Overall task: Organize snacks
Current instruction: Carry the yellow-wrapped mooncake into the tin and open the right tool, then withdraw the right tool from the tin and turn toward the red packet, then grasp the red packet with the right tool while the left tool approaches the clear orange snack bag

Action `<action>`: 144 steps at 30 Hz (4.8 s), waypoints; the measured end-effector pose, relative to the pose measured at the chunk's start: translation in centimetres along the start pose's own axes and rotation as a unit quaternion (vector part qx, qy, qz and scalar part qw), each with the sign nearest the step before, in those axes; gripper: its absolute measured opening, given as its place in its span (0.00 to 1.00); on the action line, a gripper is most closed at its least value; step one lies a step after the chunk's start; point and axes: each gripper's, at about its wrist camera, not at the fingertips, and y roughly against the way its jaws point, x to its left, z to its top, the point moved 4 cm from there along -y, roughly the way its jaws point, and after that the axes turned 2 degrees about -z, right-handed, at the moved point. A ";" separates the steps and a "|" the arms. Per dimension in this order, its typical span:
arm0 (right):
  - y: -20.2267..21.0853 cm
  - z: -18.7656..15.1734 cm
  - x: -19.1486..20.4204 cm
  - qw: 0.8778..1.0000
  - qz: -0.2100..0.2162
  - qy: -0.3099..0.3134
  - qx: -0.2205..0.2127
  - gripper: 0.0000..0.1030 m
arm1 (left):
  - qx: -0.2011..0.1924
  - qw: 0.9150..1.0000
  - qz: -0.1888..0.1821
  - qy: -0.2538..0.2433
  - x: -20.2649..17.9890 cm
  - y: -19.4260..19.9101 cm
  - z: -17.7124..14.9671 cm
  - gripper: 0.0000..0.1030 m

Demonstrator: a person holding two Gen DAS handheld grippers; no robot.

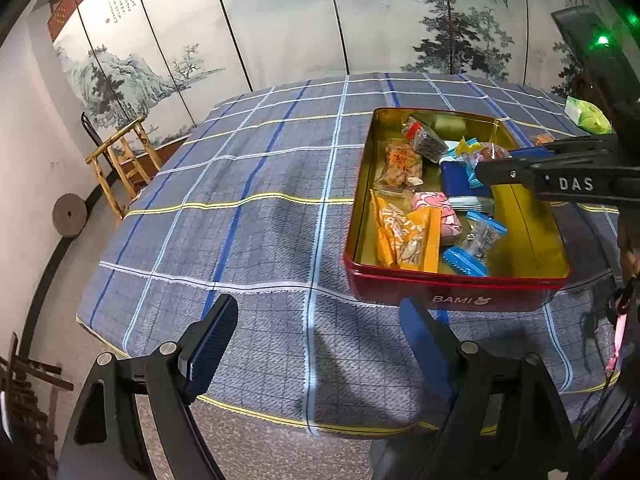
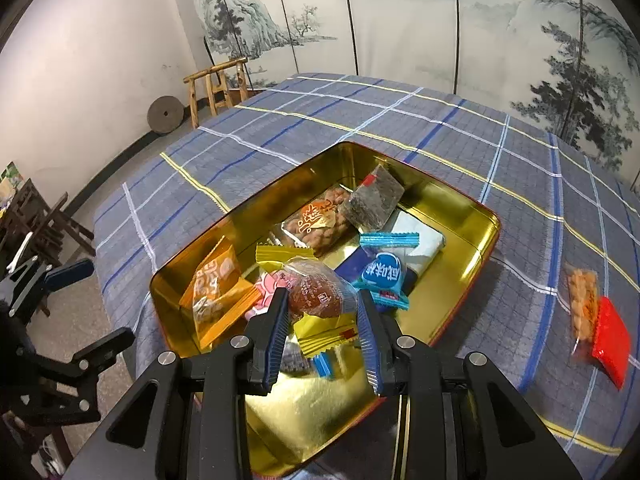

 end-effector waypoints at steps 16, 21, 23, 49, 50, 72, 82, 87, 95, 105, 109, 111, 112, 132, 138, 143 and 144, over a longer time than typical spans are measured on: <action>-2.5 1.4 0.0 1.000 -0.011 -0.014 0.018 0.35 | 0.001 1.000 0.001 0.002 0.6 -0.2 -0.5 0.85; -2.8 1.6 -0.1 1.000 -0.012 -0.016 0.020 0.35 | 0.000 1.000 0.003 0.002 0.7 -0.2 -0.6 0.85; -3.1 1.7 0.0 1.000 -0.012 -0.016 0.020 0.35 | 0.001 1.000 0.003 0.001 0.7 -0.2 -0.6 0.85; -3.3 2.6 0.9 1.000 -0.004 -0.020 0.014 0.37 | 0.014 1.000 0.005 0.005 1.5 -1.0 -1.0 0.85; -3.3 2.7 0.9 1.000 -0.003 -0.022 0.014 0.38 | 0.014 1.000 0.005 0.005 1.5 -1.0 -1.0 0.85; 2.3 0.2 -1.1 0.996 0.021 -0.063 -0.051 0.61 | 0.010 1.000 0.014 -0.009 0.8 -0.1 -0.7 0.85; 5.3 -4.2 -5.9 0.993 -0.015 -0.093 -0.065 0.69 | 0.004 0.999 0.023 -0.033 -1.4 0.9 0.3 0.87; 7.0 -7.2 -10.7 0.987 -0.034 -0.142 -0.069 0.70 | -0.002 0.998 0.026 -0.050 -3.1 1.4 1.0 0.89; 10.2 -11.9 -19.3 0.971 -0.103 -0.204 -0.071 0.79 | -0.006 0.996 0.022 -0.086 -6.8 1.9 2.7 0.90; 12.1 -16.6 -27.5 0.953 -0.154 -0.255 -0.062 0.80 | 0.010 0.991 -0.047 -0.127 -13.8 2.0 6.3 0.90; 12.4 -17.6 -29.2 0.949 -0.162 -0.264 -0.061 0.80 | 0.042 0.984 -0.133 -0.107 -17.2 1.5 9.5 0.90; 12.5 -17.9 -30.0 0.948 -0.162 -0.266 -0.063 0.80 | 0.050 0.980 -0.172 -0.092 -18.9 0.9 11.3 0.90; 12.5 -18.0 -30.3 0.948 -0.160 -0.269 -0.064 0.80 | 0.053 0.977 -0.188 -0.084 -19.9 0.5 12.4 0.90; 15.1 -18.5 -30.0 0.948 -0.040 -0.271 -0.161 0.86 | 0.105 0.965 -0.217 -0.108 -32.8 -5.4 18.6 0.84; 14.8 -15.6 -28.6 0.981 -0.042 -0.130 -0.135 0.86 | 0.100 0.963 -0.227 -0.102 -30.8 -4.0 16.5 0.84; 11.3 -8.9 -28.1 0.997 -0.032 0.043 -0.063 0.86 | 0.113 0.961 -0.231 -0.096 -29.0 -3.5 13.8 0.84; 10.5 -8.0 -27.7 0.996 -0.030 0.073 -0.048 0.86 | 0.113 0.961 -0.230 -0.101 -28.8 -3.2 13.4 0.84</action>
